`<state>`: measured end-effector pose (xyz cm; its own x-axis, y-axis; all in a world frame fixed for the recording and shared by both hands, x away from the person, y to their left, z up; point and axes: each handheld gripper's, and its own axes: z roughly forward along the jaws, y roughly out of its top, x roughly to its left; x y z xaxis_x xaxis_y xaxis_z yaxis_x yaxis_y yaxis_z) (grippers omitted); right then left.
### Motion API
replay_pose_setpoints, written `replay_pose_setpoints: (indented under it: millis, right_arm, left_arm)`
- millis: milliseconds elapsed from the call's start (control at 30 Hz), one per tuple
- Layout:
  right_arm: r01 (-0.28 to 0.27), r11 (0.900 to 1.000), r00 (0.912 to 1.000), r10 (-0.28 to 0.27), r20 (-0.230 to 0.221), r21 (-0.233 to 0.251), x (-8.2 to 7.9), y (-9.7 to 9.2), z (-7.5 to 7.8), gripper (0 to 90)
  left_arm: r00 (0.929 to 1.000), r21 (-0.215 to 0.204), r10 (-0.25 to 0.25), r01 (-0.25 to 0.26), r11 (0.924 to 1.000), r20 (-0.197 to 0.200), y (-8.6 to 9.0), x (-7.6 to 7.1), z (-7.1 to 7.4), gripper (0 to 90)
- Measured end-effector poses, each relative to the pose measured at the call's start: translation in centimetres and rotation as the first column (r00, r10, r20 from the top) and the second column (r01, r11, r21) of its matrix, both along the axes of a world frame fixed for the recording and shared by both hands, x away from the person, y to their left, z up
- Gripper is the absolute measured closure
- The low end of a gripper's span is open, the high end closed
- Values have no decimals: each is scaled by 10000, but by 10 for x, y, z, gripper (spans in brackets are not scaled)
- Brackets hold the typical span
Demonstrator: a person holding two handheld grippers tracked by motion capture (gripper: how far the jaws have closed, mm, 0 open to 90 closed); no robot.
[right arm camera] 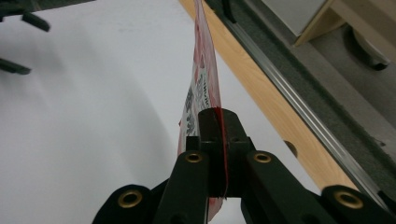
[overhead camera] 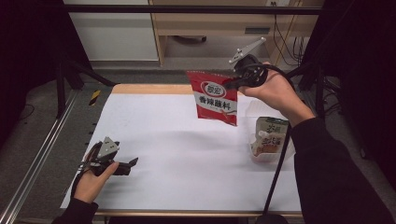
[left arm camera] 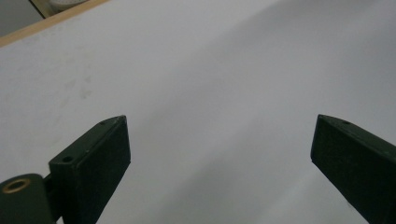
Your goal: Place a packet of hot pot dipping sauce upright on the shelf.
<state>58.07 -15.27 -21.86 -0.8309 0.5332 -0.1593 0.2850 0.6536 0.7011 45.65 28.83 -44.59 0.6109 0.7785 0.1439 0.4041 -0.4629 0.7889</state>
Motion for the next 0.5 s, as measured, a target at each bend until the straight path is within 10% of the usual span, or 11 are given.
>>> replay_pose_setpoints:
  millis: [500]
  right_arm:
    - [1326,9882,9891,-1369,535,763,23,-38,-6,900]
  left_arm:
    - [10000,108,47,-46,9999,-79,9,-12,-7,46]
